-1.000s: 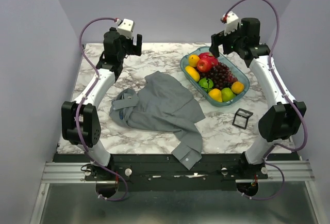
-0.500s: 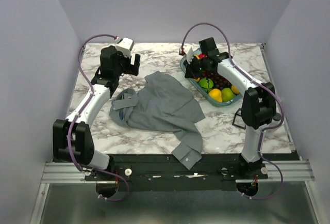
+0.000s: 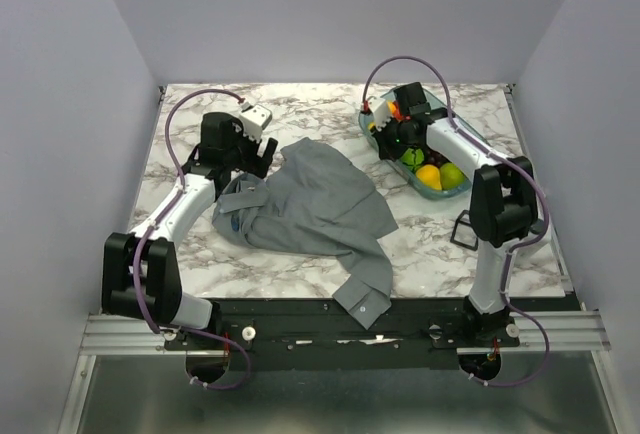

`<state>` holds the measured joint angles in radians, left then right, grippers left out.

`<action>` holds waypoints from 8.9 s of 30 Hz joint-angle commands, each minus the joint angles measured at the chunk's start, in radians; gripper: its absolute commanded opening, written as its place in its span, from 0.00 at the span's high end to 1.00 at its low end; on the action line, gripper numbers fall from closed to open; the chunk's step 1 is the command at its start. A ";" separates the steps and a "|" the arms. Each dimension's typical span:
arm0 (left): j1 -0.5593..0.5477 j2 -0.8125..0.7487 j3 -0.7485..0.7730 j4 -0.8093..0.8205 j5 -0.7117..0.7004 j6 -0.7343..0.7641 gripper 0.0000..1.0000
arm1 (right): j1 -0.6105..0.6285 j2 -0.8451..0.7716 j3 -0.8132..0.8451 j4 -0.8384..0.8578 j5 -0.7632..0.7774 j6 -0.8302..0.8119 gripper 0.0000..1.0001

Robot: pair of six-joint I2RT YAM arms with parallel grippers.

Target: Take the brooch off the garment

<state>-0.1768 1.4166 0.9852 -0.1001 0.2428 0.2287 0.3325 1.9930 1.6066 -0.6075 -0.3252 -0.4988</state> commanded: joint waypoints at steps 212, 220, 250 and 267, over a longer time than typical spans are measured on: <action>0.239 0.407 0.875 -1.089 0.516 0.685 1.00 | 0.037 -0.120 0.090 -0.158 -0.035 -0.279 0.87; 0.419 0.239 0.730 -0.602 0.629 0.171 1.00 | -0.006 -0.102 0.274 0.009 0.034 -0.176 0.90; 0.499 -0.312 0.118 -0.301 0.264 0.061 0.72 | 0.128 0.075 0.414 0.233 -0.072 -0.182 0.89; -0.015 -0.203 0.020 -0.187 0.337 0.248 0.29 | 0.134 0.056 0.360 0.190 -0.103 -0.119 0.89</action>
<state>-0.1005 1.1847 1.0565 -0.3271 0.6140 0.3801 0.4629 2.0739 1.9945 -0.4168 -0.4129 -0.6437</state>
